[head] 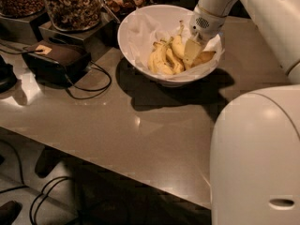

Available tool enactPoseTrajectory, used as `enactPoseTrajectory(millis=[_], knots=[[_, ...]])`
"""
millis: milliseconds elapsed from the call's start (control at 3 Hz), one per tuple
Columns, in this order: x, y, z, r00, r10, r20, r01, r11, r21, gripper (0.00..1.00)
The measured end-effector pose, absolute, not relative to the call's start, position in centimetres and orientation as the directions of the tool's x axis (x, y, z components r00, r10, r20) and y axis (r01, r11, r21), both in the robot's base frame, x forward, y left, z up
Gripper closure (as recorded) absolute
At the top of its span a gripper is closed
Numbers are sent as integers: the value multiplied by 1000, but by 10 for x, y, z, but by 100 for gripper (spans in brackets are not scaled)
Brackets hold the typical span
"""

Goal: Pick banana from white bowl

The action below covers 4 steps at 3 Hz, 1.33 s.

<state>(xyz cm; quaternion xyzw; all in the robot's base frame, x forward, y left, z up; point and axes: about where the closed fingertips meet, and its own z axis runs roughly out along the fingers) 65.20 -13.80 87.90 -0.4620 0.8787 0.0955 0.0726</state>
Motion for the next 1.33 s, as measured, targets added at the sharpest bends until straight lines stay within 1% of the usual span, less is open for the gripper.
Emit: enactPoseTrajectory(millis=[333, 667, 1333], knots=[[652, -138, 879, -562, -798, -216, -826, 555, 101, 11], [656, -137, 879, -563, -794, -228, -825, 557, 94, 15], [656, -137, 879, -563, -794, -229, -825, 557, 94, 61]])
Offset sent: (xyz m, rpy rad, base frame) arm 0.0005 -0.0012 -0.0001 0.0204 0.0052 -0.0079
